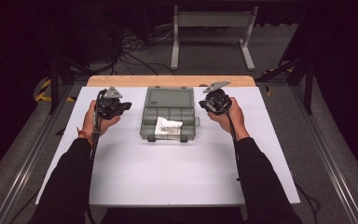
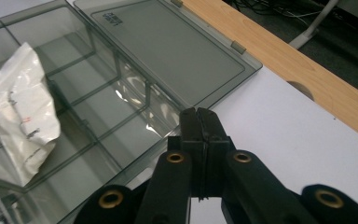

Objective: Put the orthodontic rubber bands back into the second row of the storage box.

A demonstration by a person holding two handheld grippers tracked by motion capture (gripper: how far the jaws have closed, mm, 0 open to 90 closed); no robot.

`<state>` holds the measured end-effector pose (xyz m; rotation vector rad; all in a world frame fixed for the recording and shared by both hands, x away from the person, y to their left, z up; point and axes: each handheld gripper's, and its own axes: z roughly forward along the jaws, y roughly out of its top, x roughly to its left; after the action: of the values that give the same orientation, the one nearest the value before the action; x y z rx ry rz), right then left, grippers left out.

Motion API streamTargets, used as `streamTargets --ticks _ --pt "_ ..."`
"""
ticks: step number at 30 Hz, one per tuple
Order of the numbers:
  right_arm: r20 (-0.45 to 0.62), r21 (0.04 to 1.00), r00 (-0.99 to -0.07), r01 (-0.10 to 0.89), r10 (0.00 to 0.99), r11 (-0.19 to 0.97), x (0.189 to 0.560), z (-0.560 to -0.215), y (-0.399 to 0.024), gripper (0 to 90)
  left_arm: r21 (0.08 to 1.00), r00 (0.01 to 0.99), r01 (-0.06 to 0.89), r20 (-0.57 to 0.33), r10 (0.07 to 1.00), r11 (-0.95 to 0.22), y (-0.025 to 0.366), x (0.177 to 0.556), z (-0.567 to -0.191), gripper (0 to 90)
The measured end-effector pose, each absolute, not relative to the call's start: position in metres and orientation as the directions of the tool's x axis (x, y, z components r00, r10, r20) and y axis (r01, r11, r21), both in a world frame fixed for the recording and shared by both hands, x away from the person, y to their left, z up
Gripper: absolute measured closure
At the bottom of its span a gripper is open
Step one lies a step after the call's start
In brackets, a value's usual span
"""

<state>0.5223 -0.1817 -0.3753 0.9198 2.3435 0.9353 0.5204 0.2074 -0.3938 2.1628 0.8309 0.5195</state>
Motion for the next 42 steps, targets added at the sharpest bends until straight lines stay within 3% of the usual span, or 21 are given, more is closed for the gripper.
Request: streamTargets --ticks 15,28,42 --pt "-0.139 0.72 -0.64 0.458 0.756 0.521 0.551 -0.388 -0.181 90.0 0.738 0.673 0.456 0.08 0.735 -0.498 0.197 0.551 -0.402 89.9" --pt "-0.136 0.658 -0.609 0.534 0.782 0.53 0.576 -0.415 -0.183 90.0 0.691 0.678 0.495 0.072 0.732 -0.527 0.18 0.572 -0.423 89.9" --pt "-0.131 0.603 -0.642 0.553 0.755 0.575 0.593 -0.439 -0.167 90.0 0.655 0.694 0.517 0.055 0.718 -0.551 0.166 0.586 -0.452 89.9"
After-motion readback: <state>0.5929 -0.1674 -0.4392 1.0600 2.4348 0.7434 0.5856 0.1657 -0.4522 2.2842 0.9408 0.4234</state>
